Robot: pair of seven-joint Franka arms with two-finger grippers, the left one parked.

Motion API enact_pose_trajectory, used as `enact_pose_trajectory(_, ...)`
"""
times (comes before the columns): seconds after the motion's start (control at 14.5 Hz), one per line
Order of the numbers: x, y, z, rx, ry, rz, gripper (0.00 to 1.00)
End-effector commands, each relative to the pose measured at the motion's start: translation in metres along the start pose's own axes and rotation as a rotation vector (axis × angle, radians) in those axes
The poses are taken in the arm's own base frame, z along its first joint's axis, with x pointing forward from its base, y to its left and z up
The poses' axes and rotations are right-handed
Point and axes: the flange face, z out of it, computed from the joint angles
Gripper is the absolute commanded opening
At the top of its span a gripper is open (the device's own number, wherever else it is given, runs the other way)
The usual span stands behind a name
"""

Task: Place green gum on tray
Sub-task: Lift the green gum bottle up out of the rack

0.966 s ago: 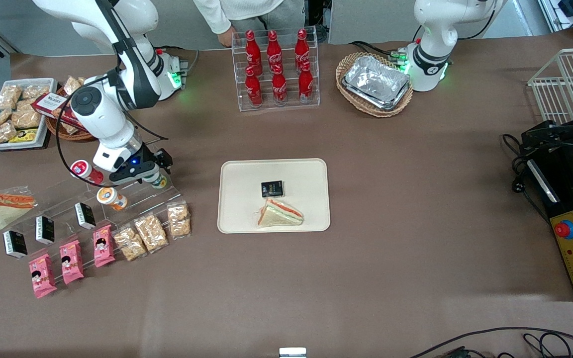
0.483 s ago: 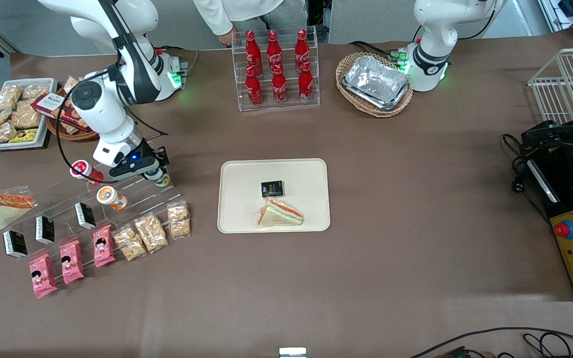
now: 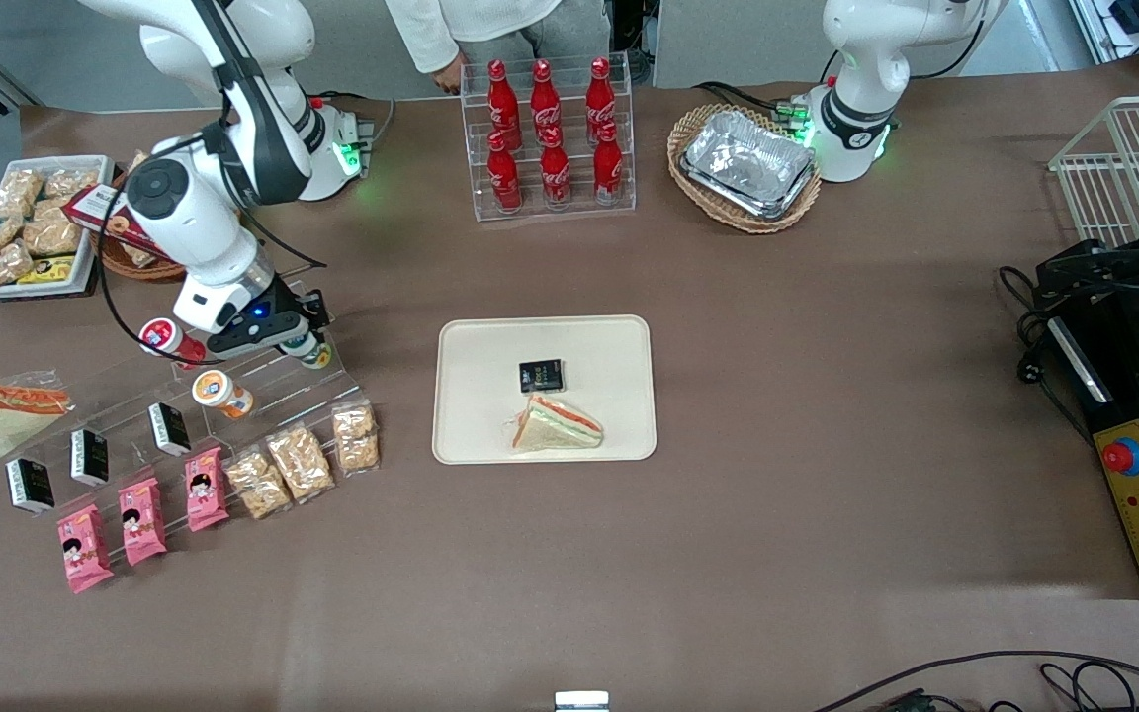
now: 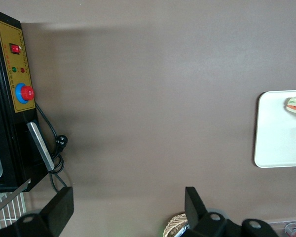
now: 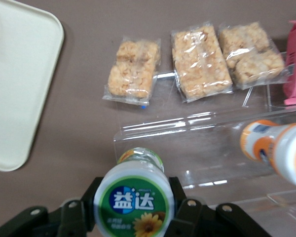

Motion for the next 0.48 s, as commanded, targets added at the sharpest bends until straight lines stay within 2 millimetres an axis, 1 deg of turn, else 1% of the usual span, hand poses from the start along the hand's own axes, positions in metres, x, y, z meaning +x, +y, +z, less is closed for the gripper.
enact_pose_trajectory(0.0, 0.048, 0.010, -0.090, 0.041, -0.046, 0.021, 0.11)
enact_pose_trajectory(0.21, 0.068, 0.022, -0.149, 0.057, -0.094, 0.034, 0.11)
enact_pose_trajectory(0.41, 0.078, 0.021, -0.203, 0.061, -0.096, 0.030, 0.12)
